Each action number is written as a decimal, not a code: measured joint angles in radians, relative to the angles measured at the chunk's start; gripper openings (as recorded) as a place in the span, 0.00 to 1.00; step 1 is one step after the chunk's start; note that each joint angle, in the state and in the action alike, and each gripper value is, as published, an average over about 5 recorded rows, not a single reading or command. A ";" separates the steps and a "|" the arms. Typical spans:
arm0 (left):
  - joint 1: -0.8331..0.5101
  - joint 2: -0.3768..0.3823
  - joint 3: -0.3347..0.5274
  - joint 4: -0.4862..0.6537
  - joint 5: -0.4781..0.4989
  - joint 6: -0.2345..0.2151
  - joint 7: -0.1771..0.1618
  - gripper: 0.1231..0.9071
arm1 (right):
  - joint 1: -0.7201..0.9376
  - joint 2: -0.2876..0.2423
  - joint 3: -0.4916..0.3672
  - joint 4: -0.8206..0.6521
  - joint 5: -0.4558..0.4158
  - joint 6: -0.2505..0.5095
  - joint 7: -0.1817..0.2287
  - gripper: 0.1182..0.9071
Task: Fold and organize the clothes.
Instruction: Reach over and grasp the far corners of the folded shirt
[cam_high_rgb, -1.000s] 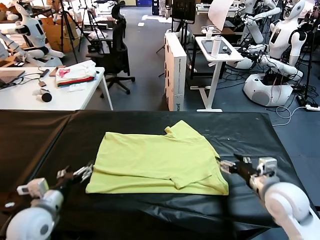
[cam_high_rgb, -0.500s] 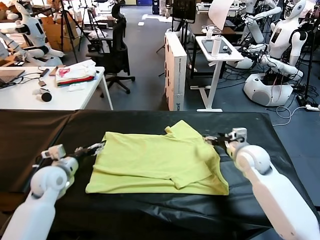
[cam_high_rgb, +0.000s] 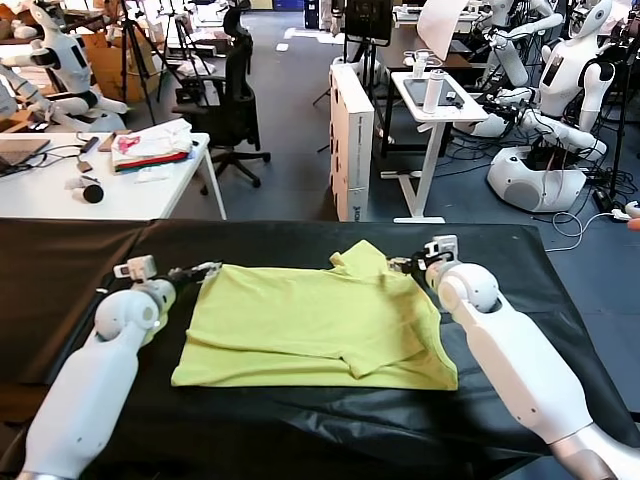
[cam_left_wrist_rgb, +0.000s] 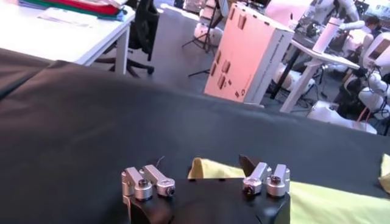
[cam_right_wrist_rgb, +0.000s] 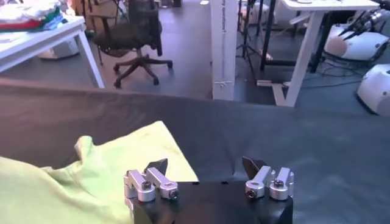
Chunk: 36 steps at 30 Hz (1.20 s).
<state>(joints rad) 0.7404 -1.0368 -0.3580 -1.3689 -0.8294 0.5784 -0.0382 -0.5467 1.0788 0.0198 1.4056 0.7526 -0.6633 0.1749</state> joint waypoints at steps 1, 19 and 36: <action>0.000 0.000 0.001 0.002 0.002 0.000 0.000 1.00 | 0.003 0.003 -0.003 -0.006 -0.004 0.002 -0.004 1.00; 0.002 -0.007 0.011 0.025 0.020 -0.004 0.015 0.90 | 0.030 0.048 -0.040 -0.107 -0.065 0.024 -0.048 0.74; 0.016 -0.003 0.014 0.011 0.034 -0.003 0.038 0.24 | 0.001 0.041 -0.014 -0.085 -0.065 0.065 -0.048 0.03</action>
<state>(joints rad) 0.7562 -1.0395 -0.3444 -1.3577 -0.7957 0.5750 -0.0006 -0.5462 1.1194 0.0061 1.3206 0.6879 -0.5986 0.1268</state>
